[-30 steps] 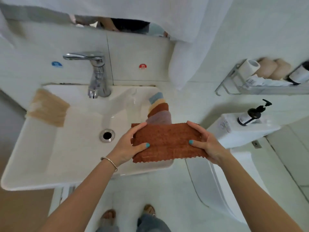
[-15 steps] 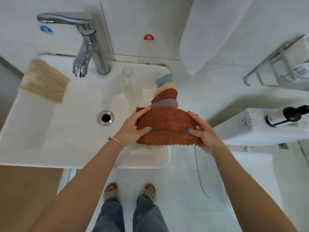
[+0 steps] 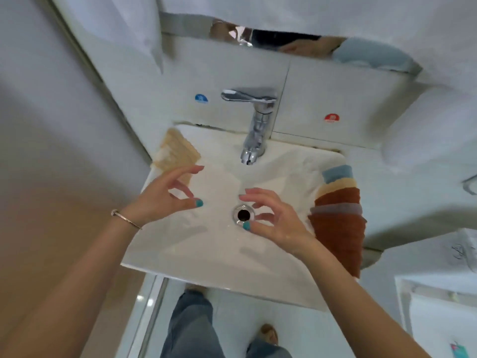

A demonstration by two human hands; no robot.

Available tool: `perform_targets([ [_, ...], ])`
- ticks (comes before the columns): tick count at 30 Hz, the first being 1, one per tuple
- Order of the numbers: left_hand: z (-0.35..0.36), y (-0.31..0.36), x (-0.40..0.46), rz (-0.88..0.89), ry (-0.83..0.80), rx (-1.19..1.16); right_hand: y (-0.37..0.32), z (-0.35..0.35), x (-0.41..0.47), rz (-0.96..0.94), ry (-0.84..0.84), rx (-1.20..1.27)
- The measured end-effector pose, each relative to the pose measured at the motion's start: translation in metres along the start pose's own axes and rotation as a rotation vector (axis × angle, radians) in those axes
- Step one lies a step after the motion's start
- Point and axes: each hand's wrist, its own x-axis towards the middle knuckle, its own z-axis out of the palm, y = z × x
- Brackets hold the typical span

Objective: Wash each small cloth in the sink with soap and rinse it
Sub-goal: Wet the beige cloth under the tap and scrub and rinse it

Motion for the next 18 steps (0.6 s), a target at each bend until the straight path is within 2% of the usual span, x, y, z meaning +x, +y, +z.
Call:
perform_targets([
  [4,-0.075,-0.046,0.042,0.039,0.038,0.008,-0.006,0.056,0.088,0.035,0.047,0.07],
  [10,-0.134,-0.09,0.124,0.048,-0.082,0.025,-0.004,0.095,0.21,0.132,0.163,0.158],
  [15,-0.14,-0.111,0.168,-0.015,-0.22,0.013,0.018,0.112,0.264,0.243,0.249,0.114],
  [18,-0.142,-0.115,0.18,-0.009,-0.321,0.038,0.027,0.123,0.274,0.246,0.255,-0.111],
])
